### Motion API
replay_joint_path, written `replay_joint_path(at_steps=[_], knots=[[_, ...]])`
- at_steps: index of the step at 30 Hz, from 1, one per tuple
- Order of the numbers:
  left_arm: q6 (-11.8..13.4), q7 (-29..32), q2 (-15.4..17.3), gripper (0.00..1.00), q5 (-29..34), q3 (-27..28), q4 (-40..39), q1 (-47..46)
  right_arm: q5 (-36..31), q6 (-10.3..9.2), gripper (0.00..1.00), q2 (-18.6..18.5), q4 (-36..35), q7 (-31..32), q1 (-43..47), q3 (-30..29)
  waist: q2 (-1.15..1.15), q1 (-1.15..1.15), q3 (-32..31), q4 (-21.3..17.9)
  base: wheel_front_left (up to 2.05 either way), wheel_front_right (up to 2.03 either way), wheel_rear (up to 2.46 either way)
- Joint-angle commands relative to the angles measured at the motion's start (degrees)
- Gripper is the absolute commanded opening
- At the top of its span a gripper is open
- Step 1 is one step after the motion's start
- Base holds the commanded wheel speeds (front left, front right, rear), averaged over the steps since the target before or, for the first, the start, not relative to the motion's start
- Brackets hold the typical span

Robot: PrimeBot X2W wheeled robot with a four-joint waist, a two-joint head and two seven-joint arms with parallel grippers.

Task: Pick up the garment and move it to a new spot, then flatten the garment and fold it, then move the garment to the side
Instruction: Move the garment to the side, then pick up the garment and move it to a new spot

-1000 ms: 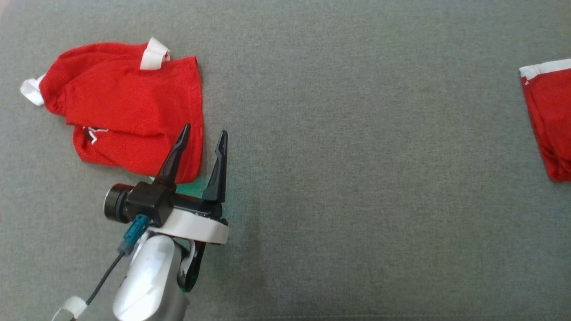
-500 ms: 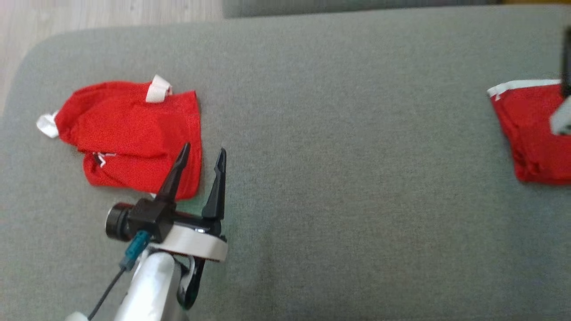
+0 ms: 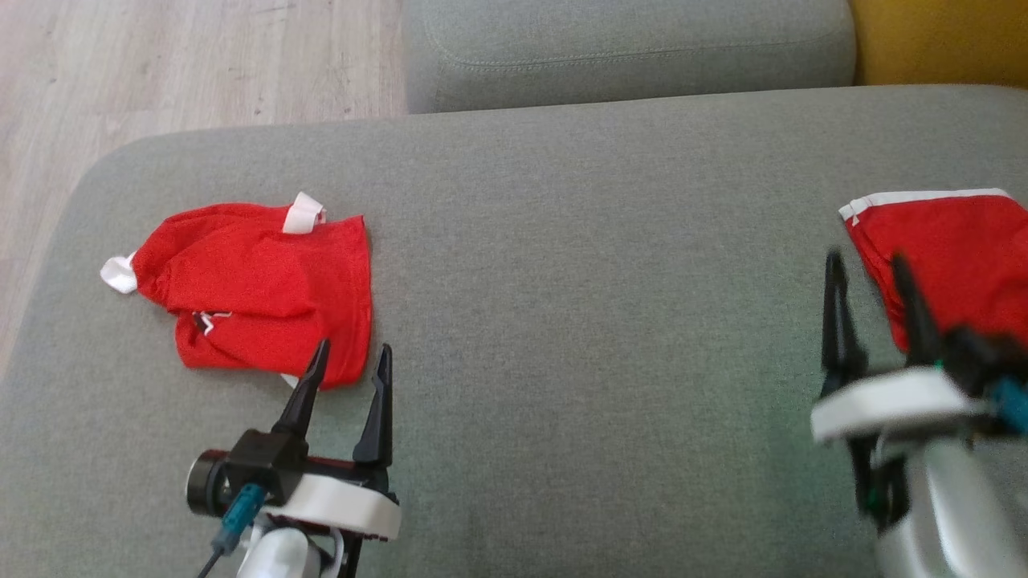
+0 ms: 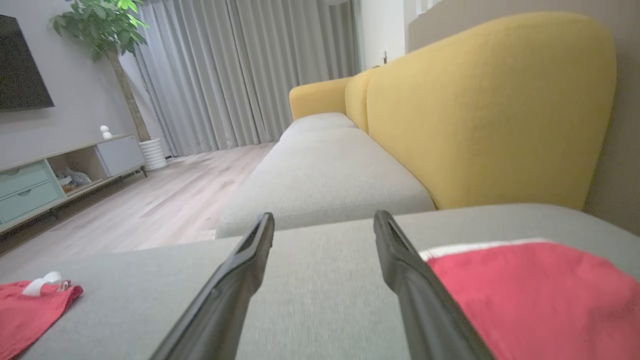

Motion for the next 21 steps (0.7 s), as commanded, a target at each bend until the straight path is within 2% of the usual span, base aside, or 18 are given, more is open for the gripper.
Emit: replay_joint_path(at_steps=[1,7,16,21], knots=[[0.11,-0.54,0.17,1.00,-0.32,1.68,-2.11,-1.51,0.22,-0.05,1.00,0.35,-2.74,-1.09,0.09,1.31,0.00,0.01,-0.11,-0.11,0.00,0.00,0.00],[0.45,-0.54,0.17,1.00,-0.96,2.19,-3.26,-0.78,-0.04,-0.05,1.00,1.25,-3.29,-2.57,7.62,2.76,0.00,0.01,-0.24,-0.40,0.00,0.00,0.00],[0.68,-0.54,0.17,1.00,-1.24,3.02,-4.39,-0.34,2.37,-0.05,1.00,1.30,-4.64,-3.04,7.24,4.02,0.00,0.01,-0.47,-0.53,0.00,0.00,0.00],[0.42,-0.54,0.17,1.00,-1.02,2.71,-4.09,-0.57,3.47,-0.05,1.00,1.30,-5.46,-3.11,7.62,5.34,0.00,0.01,-0.43,0.83,0.00,0.00,0.00]])
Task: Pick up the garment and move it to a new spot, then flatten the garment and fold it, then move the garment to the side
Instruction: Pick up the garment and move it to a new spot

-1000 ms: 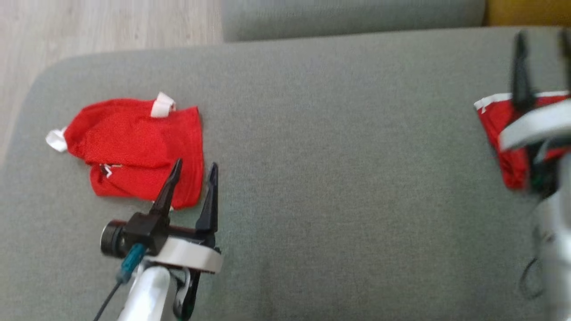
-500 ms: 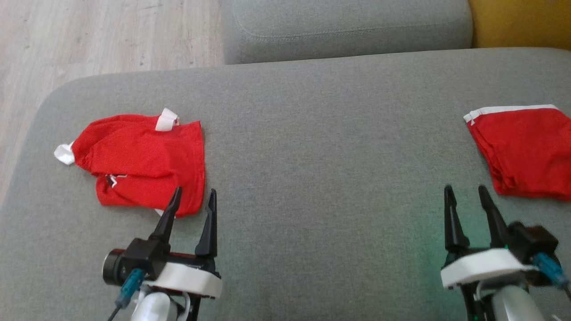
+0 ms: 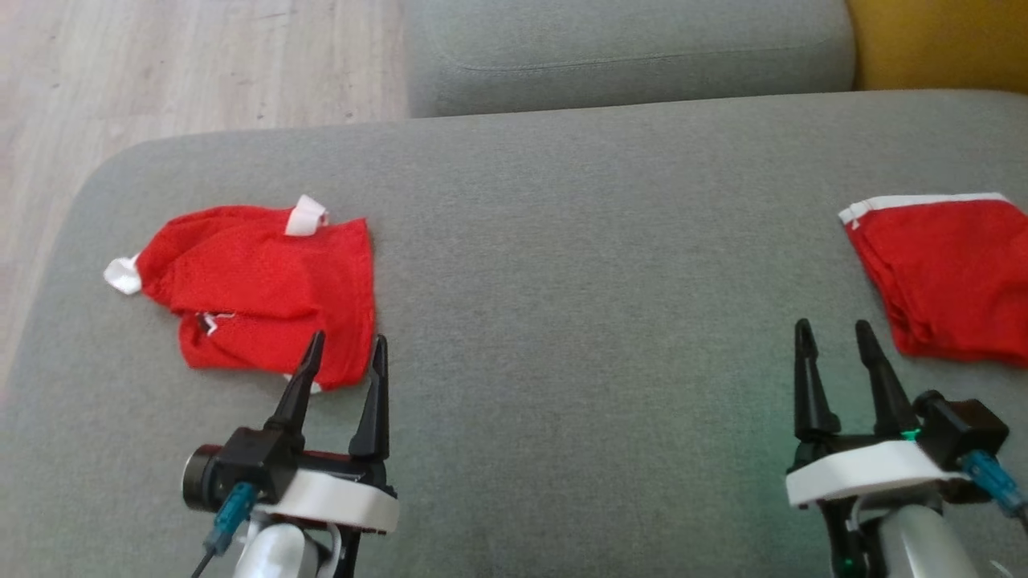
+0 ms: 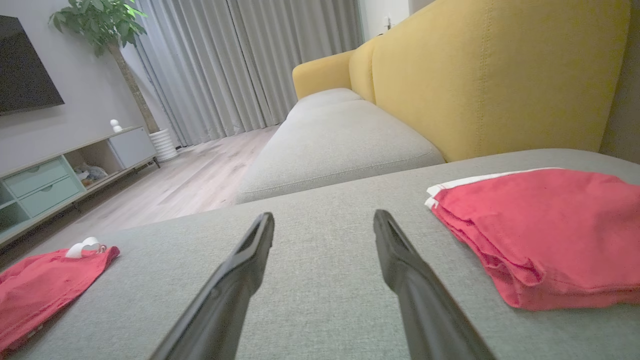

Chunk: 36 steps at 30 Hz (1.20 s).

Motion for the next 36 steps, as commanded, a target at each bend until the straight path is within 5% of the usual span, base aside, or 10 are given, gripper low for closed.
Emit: replay_joint_path(at_steps=[1,20,36], knots=[[-0.07,-0.54,0.15,1.00,-0.03,2.22,-1.79,-1.17,0.30,-0.05,1.00,-0.32,-2.66,-0.75,-1.81,2.56,0.00,0.00,0.01,1.12,0.00,0.00,0.00],[0.21,-0.54,0.26,1.00,0.79,4.34,-1.54,1.87,1.46,-0.05,1.00,-0.32,-4.32,-0.78,1.01,9.79,0.00,0.00,-2.15,14.92,0.00,0.00,0.00],[-0.27,-0.54,0.19,1.00,1.31,5.11,-2.35,2.30,2.00,-0.05,1.00,-0.31,-4.08,-0.78,0.54,11.58,0.00,0.00,-1.20,15.88,0.00,0.00,0.00]])
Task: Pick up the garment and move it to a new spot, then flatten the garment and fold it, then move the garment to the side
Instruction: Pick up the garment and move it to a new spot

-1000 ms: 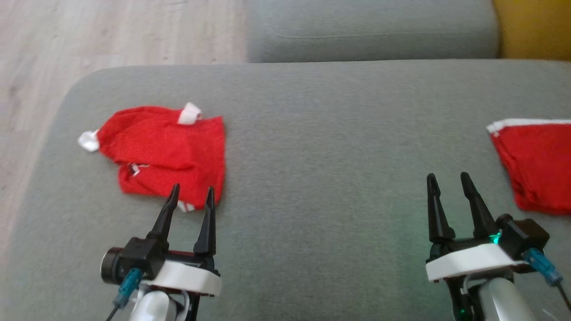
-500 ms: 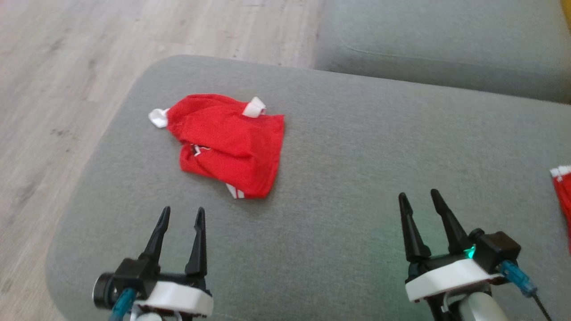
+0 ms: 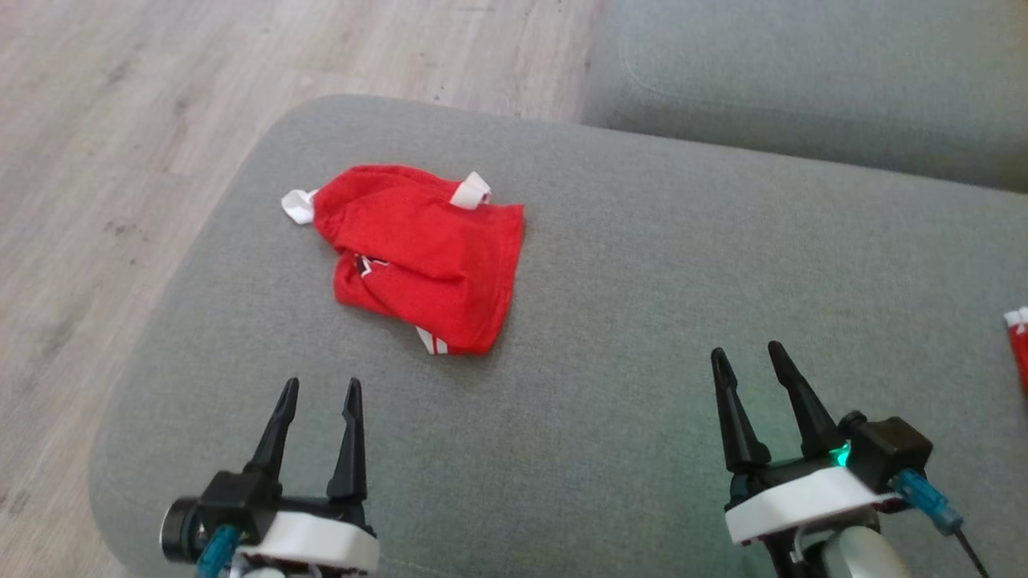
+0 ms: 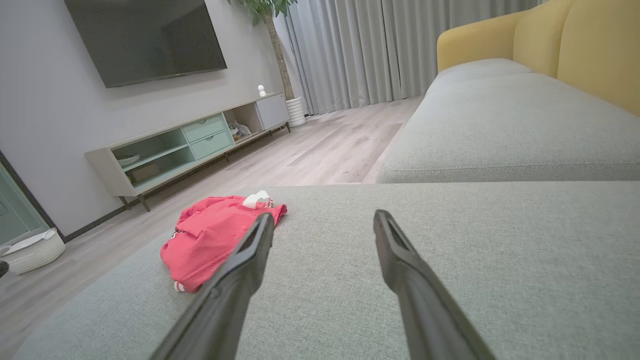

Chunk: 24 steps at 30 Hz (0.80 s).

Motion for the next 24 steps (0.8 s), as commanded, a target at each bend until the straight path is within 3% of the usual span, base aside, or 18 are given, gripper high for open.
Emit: replay_joint_path(at_steps=[1,6,13,23,24], knots=[[-0.37,-0.55,0.03,1.00,0.76,1.63,-1.98,-3.76,0.04,-0.05,1.00,-0.29,-1.91,-0.62,-2.10,1.00,0.00,0.00,1.13,-0.94,0.00,0.00,0.00],[-1.30,0.43,0.46,1.00,1.65,-0.28,1.42,-9.99,-0.72,-0.05,1.00,-0.29,-2.93,-0.62,-3.53,0.45,0.00,0.00,5.20,-3.17,0.00,0.00,0.00],[-3.17,11.62,3.18,1.00,1.29,-6.56,14.92,-29.49,-2.34,-0.05,1.00,-0.29,-4.85,-0.62,-7.59,0.08,0.00,0.00,14.52,-8.32,0.00,0.00,0.00],[-3.32,15.95,5.45,1.00,-0.25,-8.46,29.82,-38.91,-2.25,-0.05,1.00,-0.29,-5.07,-0.62,-9.76,-0.17,0.00,0.00,18.43,-12.25,0.00,0.00,0.00],[-3.33,15.71,5.55,0.46,-0.49,-8.58,31.08,-39.30,-2.23,-0.05,1.00,-0.29,-5.04,-0.62,-9.88,-0.24,0.00,0.00,18.44,-12.50,0.00,0.00,0.00]])
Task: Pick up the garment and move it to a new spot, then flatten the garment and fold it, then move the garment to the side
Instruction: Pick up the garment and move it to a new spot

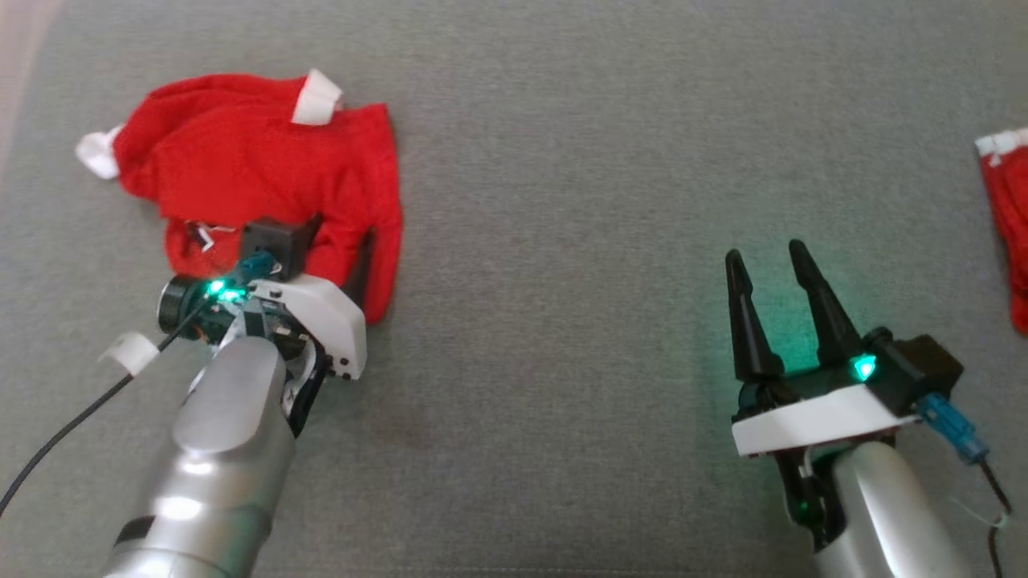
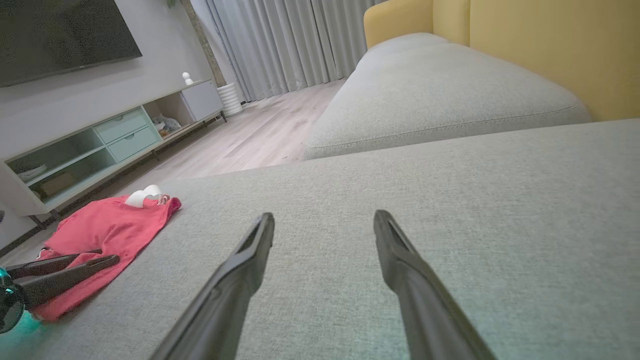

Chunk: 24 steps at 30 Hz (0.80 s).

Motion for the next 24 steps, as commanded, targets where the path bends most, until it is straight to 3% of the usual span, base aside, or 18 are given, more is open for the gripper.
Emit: replay_joint_path(at_steps=[1,11,21,24], knots=[[0.12,-0.78,2.02,0.00,-0.46,0.84,-0.52,-2.02,-0.07,-0.05,1.00,-0.18,-1.84,-0.61,-1.62,1.39,0.00,-0.01,0.44,-0.91,0.00,0.00,0.00],[0.10,-14.45,0.50,0.00,-6.04,-4.90,-2.98,-3.30,0.76,-0.05,1.00,-0.18,-0.60,-0.61,-1.11,1.54,0.00,-0.01,-4.33,-3.56,0.00,0.00,0.00],[0.13,-16.21,-2.87,0.00,-10.80,-11.12,-12.77,-3.33,2.44,-0.05,1.00,-0.18,-0.42,-0.61,-0.39,2.46,0.00,-0.01,-7.23,-10.53,0.00,0.00,0.00],[1.22,-15.91,-3.43,0.00,-12.57,-12.79,-13.86,-3.66,3.20,-0.05,1.00,-0.18,-0.61,-0.61,-0.34,2.95,0.00,-0.01,-6.92,-13.36,0.00,0.00,0.00]])
